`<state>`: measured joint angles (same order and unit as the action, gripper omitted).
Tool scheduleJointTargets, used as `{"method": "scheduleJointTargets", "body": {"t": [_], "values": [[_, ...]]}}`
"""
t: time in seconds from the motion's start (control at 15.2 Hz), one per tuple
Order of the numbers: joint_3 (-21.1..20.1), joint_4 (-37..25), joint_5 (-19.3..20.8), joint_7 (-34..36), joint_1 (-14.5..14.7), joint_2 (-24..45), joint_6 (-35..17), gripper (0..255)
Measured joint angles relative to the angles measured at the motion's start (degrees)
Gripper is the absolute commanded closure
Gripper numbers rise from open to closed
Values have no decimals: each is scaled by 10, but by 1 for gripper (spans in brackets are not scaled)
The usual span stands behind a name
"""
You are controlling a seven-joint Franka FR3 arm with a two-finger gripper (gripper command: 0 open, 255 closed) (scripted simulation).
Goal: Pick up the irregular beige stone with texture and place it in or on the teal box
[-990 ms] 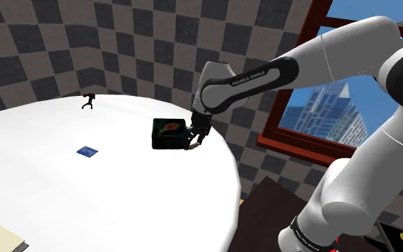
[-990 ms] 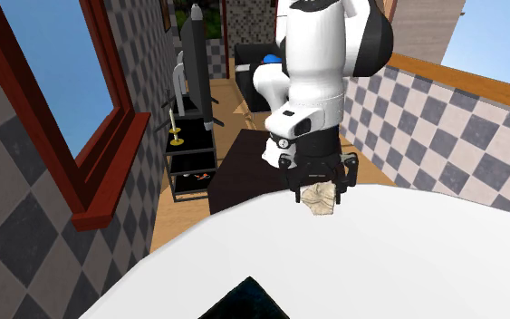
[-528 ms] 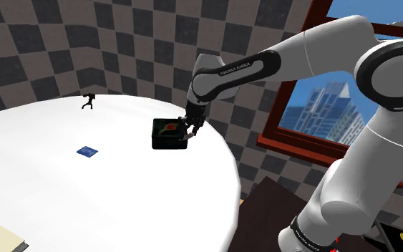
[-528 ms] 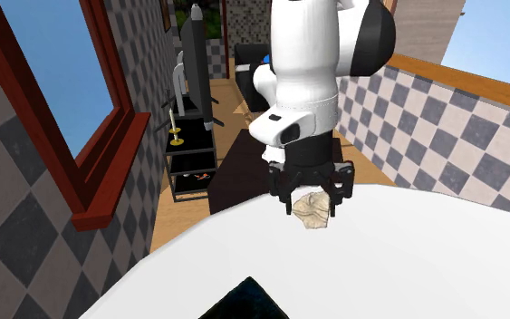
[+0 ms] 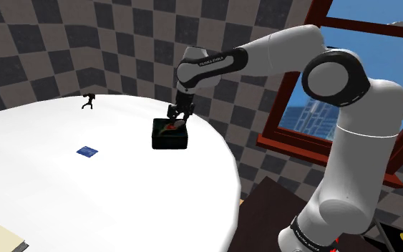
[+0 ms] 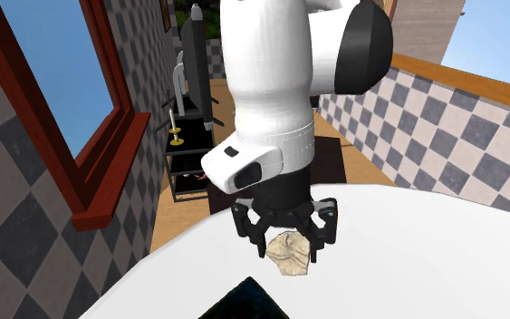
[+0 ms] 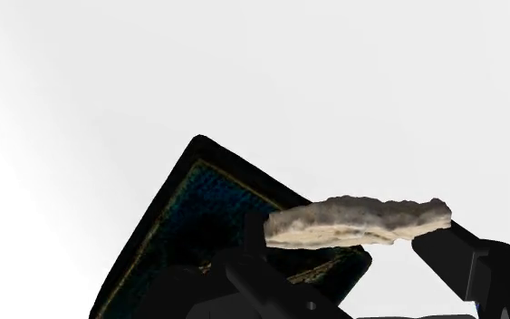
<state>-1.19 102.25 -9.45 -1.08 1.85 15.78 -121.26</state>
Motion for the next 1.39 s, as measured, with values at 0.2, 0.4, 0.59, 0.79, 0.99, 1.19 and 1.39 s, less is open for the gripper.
{"method": "scheduleJointTargets", "body": {"t": [0.2,0.4,0.59,0.79,0.99,1.19,1.39], "values": [[4,-90,1,-8,-8,63,29,255],[8,-207,3,-14,-18,137,73,255],[9,-339,6,-15,-25,219,123,255],[9,-362,5,-17,-27,244,122,255],[9,-351,5,-20,-27,252,104,255],[9,-339,3,-24,-28,257,87,255],[9,-324,2,-27,-28,262,66,255]]}}
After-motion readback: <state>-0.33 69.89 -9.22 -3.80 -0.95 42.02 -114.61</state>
